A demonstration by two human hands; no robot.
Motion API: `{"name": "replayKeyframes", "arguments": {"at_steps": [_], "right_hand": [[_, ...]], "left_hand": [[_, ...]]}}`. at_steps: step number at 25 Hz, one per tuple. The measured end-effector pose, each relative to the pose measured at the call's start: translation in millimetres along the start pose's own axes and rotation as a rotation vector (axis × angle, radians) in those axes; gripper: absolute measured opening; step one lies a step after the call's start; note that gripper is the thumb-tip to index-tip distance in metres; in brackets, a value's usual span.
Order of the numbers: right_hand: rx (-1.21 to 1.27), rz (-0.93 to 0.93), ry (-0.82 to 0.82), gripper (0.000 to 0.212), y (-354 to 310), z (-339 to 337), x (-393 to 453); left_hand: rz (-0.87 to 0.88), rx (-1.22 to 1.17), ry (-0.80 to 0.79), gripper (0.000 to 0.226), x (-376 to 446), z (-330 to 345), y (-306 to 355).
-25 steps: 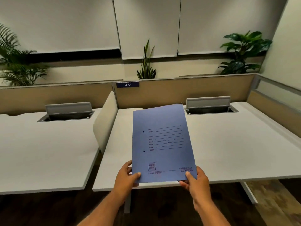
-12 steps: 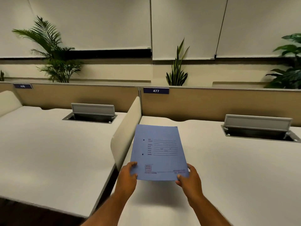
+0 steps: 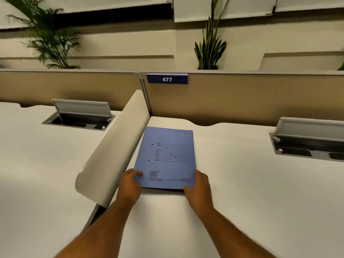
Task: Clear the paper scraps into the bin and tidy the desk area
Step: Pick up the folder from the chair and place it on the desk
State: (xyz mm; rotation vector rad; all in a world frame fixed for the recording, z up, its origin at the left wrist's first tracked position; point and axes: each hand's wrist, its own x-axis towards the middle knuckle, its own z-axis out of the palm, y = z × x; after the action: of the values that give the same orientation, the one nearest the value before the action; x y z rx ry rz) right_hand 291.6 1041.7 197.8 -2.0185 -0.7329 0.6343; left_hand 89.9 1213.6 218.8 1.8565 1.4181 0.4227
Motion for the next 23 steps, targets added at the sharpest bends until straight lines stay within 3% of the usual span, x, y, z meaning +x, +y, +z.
{"name": "replayKeyframes", "arguments": {"at_steps": [3, 5, 8, 11, 19, 23], "right_hand": [[-0.506, -0.150, -0.143, 0.069, 20, 15, 19], [-0.654, -0.211, -0.213, 0.074, 26, 26, 39], [-0.657, -0.266, -0.213, 0.080, 24, 33, 78], [-0.644, -0.286, -0.204, 0.086, 24, 33, 108], [-0.658, -0.458, -0.177, 0.077, 32, 29, 139], [-0.645, -0.479, -0.156, 0.076, 36, 27, 139]], "left_hand": [[0.012, 0.198, -0.154, 0.043, 20, 21, 13], [-0.029, 0.308, -0.293, 0.054, 31, 36, 21], [-0.052, 0.526, -0.389, 0.082, 55, 45, 31], [-0.058, 0.613, -0.418, 0.084, 86, 44, 48], [-0.107, 0.531, -0.267, 0.096, 127, 44, 54], [-0.089, 0.542, -0.309, 0.111, 128, 39, 44]]}}
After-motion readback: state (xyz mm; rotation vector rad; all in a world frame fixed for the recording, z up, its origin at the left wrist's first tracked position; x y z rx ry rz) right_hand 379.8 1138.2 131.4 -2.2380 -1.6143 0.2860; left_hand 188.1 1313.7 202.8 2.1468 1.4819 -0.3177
